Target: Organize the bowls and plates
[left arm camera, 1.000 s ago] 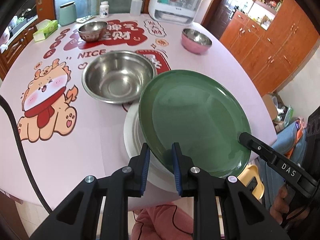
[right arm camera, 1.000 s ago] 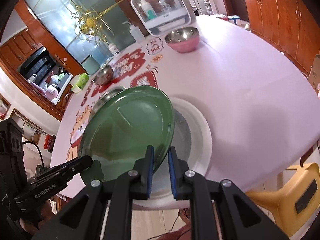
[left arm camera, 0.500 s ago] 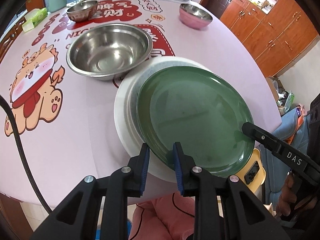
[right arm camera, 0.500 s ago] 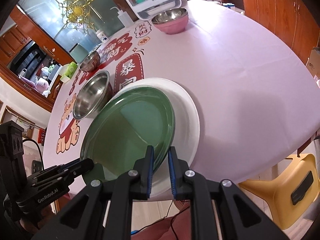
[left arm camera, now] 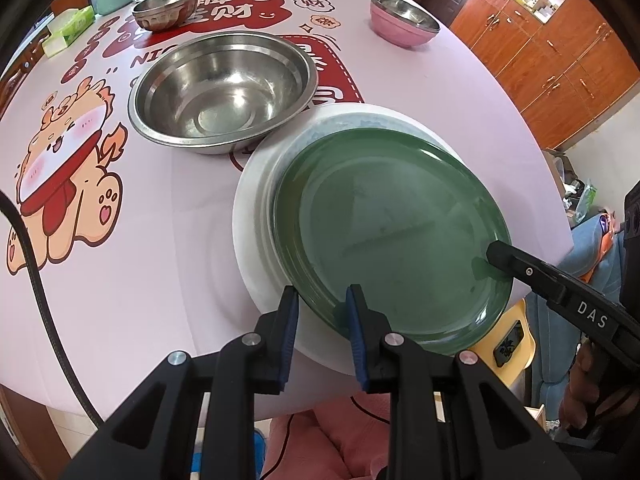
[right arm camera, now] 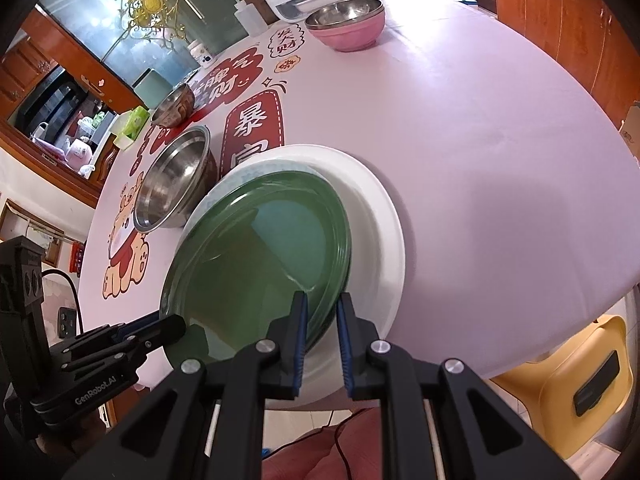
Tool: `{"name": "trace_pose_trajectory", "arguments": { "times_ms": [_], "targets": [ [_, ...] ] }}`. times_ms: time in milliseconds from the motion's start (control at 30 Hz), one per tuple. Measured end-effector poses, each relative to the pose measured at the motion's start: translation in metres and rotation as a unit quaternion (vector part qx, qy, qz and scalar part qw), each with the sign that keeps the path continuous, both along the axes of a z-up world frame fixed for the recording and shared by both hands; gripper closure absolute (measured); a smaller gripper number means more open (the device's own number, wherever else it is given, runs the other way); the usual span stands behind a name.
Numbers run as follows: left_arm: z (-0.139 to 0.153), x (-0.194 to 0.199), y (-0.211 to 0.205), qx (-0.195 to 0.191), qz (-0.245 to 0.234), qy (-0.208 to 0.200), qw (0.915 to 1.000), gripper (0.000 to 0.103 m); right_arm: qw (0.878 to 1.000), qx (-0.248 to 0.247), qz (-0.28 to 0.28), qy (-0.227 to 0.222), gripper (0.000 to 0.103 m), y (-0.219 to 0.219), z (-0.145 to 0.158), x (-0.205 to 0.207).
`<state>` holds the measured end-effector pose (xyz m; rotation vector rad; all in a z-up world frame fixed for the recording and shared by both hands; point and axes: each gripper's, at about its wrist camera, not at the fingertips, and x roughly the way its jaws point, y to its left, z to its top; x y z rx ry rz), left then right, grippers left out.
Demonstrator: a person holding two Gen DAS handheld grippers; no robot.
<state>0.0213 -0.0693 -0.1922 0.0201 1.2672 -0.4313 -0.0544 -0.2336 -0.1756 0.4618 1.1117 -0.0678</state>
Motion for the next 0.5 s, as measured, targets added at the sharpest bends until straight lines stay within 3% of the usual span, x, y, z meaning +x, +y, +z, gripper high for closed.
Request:
{"name": "trace_pose_trajectory", "arguments": {
  "times_ms": [500],
  "targets": [
    [-0.0041,0.0045,-0.0039,0.006,-0.003,0.013,0.9999,0.081,1.0,-0.018,0.006,0.012,0.086,0.0044,-0.0002,0.0051]
  ]
}}
